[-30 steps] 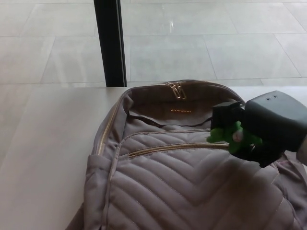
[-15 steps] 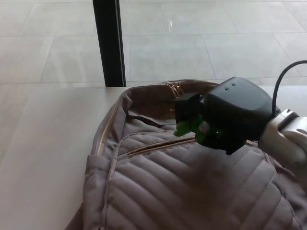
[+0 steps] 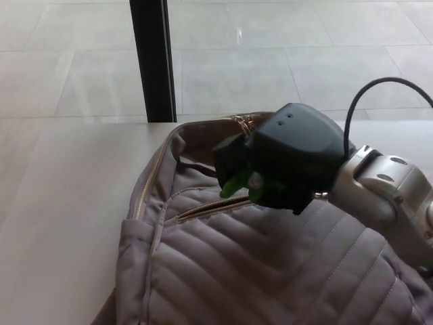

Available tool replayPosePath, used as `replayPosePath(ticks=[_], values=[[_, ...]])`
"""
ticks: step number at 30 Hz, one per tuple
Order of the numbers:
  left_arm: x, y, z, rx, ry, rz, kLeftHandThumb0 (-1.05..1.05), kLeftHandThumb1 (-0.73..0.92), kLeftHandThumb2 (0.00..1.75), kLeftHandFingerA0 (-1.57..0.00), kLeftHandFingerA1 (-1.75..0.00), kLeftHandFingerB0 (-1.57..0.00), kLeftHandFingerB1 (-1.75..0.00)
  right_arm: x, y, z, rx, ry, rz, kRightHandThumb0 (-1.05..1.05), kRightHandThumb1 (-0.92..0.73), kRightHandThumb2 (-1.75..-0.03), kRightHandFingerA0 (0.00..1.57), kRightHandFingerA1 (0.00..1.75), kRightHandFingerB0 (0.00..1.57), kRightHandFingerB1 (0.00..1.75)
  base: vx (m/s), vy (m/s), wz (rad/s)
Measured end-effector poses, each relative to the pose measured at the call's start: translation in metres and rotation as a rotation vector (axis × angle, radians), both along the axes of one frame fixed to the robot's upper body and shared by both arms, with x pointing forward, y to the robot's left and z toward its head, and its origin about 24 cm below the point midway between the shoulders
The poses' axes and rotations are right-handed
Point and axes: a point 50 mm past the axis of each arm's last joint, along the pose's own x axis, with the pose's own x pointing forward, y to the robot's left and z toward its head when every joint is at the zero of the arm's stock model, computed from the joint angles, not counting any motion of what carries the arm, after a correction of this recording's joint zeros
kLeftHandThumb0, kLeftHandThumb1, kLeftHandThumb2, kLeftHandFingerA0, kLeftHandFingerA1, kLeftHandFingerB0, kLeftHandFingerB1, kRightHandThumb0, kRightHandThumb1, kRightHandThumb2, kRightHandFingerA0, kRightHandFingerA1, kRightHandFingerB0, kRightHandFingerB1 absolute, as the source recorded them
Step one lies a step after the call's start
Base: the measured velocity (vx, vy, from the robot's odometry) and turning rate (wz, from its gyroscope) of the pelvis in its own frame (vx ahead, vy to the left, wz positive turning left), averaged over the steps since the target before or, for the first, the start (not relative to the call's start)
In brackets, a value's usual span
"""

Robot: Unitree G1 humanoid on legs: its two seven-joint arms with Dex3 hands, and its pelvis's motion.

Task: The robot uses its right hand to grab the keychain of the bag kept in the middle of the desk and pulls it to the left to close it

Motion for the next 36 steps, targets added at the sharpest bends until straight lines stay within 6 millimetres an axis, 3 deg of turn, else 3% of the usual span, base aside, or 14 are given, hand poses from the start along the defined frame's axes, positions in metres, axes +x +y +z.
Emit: replayPosePath(ticks=[1, 8, 10, 11, 12, 13, 18, 20, 23, 28, 29, 33, 35, 36], values=[[0.000, 0.000, 0.000, 0.001, 0.000, 0.000, -0.87, 0.92, 0.84, -0.66, -0.66, -0.59, -0.52, 0.000, 0.003, -0.003, -0.007, 0.007, 0.008, -0.32, -0.46, -1.23, 0.99, 1.75, 0.80, 1.57, 0.00, 0.000, 0.00], [0.003, 0.000, 0.001, 0.005, -0.008, -0.003, -0.89, 0.92, 0.86, -0.68, -0.66, -0.60, -0.51, 0.000, 0.027, -0.015, -0.018, 0.056, 0.060, -0.32, -0.45, -1.29, 1.03, 1.75, 0.78, 1.56, 0.00, 0.000, 0.00], [0.004, 0.000, 0.001, 0.006, -0.010, -0.004, -0.89, 0.92, 0.86, -0.68, -0.65, -0.61, -0.51, 0.000, 0.033, -0.018, -0.017, 0.068, 0.073, -0.32, -0.51, -1.24, 1.04, 1.75, 0.84, 1.33, 0.00, 0.000, 0.00], [0.004, 0.000, 0.001, 0.006, -0.010, -0.004, -0.89, 0.92, 0.86, -0.68, -0.65, -0.61, -0.51, -0.001, 0.035, -0.018, -0.020, 0.069, 0.079, -0.32, -0.51, -1.24, 1.04, 1.75, 0.84, 1.33, 0.00, 0.000, 0.00], [0.004, 0.000, 0.001, 0.006, -0.010, -0.004, -0.80, 0.81, 1.20, -0.67, -0.70, -0.60, -0.60, -0.001, 0.038, -0.018, -0.024, 0.068, 0.086, -0.32, -0.50, -1.24, 1.05, 1.75, 0.84, 1.28, 0.00, 0.000, 0.00], [0.005, 0.000, 0.001, 0.006, -0.010, -0.004, -0.88, 0.92, 0.83, -0.68, -0.66, -0.63, -0.52, -0.001, 0.039, -0.018, -0.025, 0.067, 0.090, -0.30, -0.51, -1.20, 1.03, 1.75, 0.82, 1.23, 0.00, 0.000, 0.00], [0.005, 0.000, 0.001, 0.006, -0.011, -0.002, -0.91, 0.92, 0.83, -0.66, -0.65, -0.61, -0.51, -0.001, 0.048, -0.020, -0.032, 0.076, 0.105, -0.29, -0.48, -1.17, 1.00, 1.75, 0.80, 1.51, 0.00, 0.000, 0.00], [0.005, 0.000, 0.001, 0.007, -0.012, -0.002, -0.92, 0.92, 0.89, -0.64, -0.65, -0.56, -0.51, 0.001, 0.049, -0.018, -0.037, 0.070, 0.106, -0.29, -0.51, -1.18, 0.99, 1.75, 0.80, 1.38, 0.00, 0.000, 0.00], [0.005, 0.000, 0.001, 0.006, -0.010, -0.002, -0.92, 0.92, 0.88, -0.65, -0.64, -0.57, -0.51, 0.005, 0.053, -0.015, -0.055, 0.057, 0.114, -0.28, -0.52, -1.23, 1.05, 1.75, 0.83, 1.41, 0.00, 0.000, 0.00], [0.004, 0.001, 0.001, 0.006, -0.009, -0.001, -0.88, 0.92, 0.84, -0.66, -0.64, -0.60, -0.51, 0.008, 0.058, -0.015, -0.058, 0.032, 0.151, -0.30, -0.56, -1.08, 0.98, 1.75, 0.81, 1.41, 0.00, 0.000, 0.00], [0.004, 0.001, 0.001, 0.006, -0.009, 0.000, -0.88, 0.92, 0.83, -0.66, -0.64, -0.61, -0.51, 0.008, 0.059, -0.015, -0.056, 0.031, 0.155, -0.28, -0.58, -1.06, 0.97, 1.75, 0.80, 1.29, 0.00, 0.000, 0.00], [0.003, 0.001, 0.001, 0.006, -0.009, 0.000, -0.88, 0.92, 0.84, -0.66, -0.64, -0.60, -0.51, 0.008, 0.067, -0.016, -0.057, 0.010, 0.186, -0.29, -0.57, -1.09, 0.99, 1.72, 0.83, 1.21, 0.00, 0.000, 0.00], [0.004, 0.001, 0.001, 0.007, -0.009, -0.001, -0.87, 0.92, 0.86, -0.67, -0.63, -0.60, -0.51, 0.008, 0.072, -0.016, -0.064, -0.001, 0.201, -0.31, -0.59, -1.06, 1.00, 1.63, 0.83, 0.93, 0.00, 0.000, 0.00], [0.004, 0.001, 0.001, 0.007, -0.009, 0.000, -0.87, 0.92, 0.86, -0.67, -0.64, -0.59, -0.52, 0.008, 0.073, -0.016, -0.068, -0.001, 0.205, -0.29, -0.56, -1.08, 1.00, 1.67, 0.82, 0.94, 0.00, 0.000, 0.00]])
